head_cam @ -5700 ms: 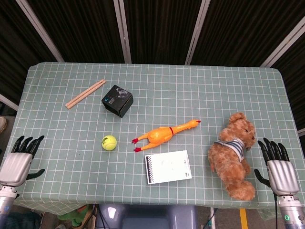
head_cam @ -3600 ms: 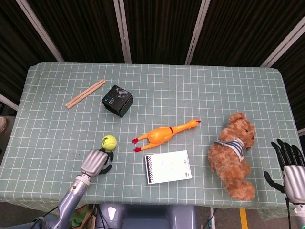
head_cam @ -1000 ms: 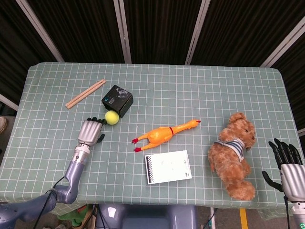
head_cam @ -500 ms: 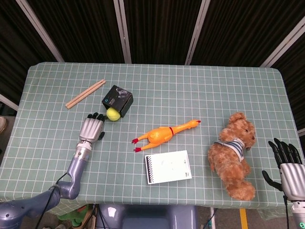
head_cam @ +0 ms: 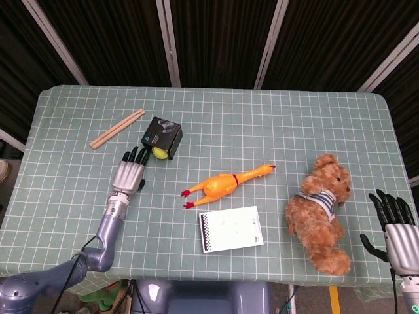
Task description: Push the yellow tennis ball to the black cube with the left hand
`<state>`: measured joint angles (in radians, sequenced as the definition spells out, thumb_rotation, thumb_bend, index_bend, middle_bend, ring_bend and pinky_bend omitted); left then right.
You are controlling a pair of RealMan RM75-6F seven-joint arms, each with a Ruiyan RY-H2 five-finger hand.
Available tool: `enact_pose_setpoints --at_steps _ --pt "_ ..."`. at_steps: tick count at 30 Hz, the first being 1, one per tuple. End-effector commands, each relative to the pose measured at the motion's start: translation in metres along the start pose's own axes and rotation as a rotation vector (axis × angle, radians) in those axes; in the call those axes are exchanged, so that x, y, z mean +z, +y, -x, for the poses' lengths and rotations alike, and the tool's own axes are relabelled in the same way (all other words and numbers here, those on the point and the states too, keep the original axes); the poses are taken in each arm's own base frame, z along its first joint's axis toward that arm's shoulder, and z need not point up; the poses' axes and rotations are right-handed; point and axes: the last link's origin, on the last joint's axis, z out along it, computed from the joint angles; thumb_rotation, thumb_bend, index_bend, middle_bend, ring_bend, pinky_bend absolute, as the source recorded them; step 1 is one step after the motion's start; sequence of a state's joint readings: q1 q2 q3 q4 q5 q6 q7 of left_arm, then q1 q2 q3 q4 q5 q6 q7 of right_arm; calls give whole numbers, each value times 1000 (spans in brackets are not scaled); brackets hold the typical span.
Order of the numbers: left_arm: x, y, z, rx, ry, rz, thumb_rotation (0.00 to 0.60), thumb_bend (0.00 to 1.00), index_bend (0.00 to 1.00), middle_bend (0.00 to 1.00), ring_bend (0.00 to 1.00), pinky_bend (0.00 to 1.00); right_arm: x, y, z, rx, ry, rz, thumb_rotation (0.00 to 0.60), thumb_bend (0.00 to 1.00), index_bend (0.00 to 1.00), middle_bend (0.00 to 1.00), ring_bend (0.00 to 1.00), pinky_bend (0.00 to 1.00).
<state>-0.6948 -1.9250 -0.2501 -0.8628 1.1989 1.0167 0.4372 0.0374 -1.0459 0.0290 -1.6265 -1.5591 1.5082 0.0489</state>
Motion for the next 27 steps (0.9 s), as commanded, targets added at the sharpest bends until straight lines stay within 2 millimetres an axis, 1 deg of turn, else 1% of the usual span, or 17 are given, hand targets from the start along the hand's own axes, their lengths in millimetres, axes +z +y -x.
enact_pose_setpoints --at_steps 1,4,10,22,26,27 --pt "0 0 0 3 6 -5 600 274 51 27 0 135 0 0 0 0 -2 1 600 343 0 0 0 40" --pt "0 -1 0 9 10 -17 600 267 36 4 0 110 -1 0 1 0 -3 1 600 343 0 0 0 40" --pt "1 -3 -2 44 21 -52 600 260 10 0 0 14 -1 0 1 0 -3 0 600 342 0 0 0 40" --pt "-2 -3 -4 45 5 -56 600 248 0 3 0 0 -4 0 0 4 1 -1 600 342 0 0 0 40" --pt "-11 -2 -4 19 -19 -33 600 218 0 23 0 0 -4 1 0 3 2 1 600 342 0 0 0 40" --pt "-16 -3 -4 13 -28 -23 600 206 0 27 0 0 -3 1 -1 3 2 1 600 341 0 0 0 40"
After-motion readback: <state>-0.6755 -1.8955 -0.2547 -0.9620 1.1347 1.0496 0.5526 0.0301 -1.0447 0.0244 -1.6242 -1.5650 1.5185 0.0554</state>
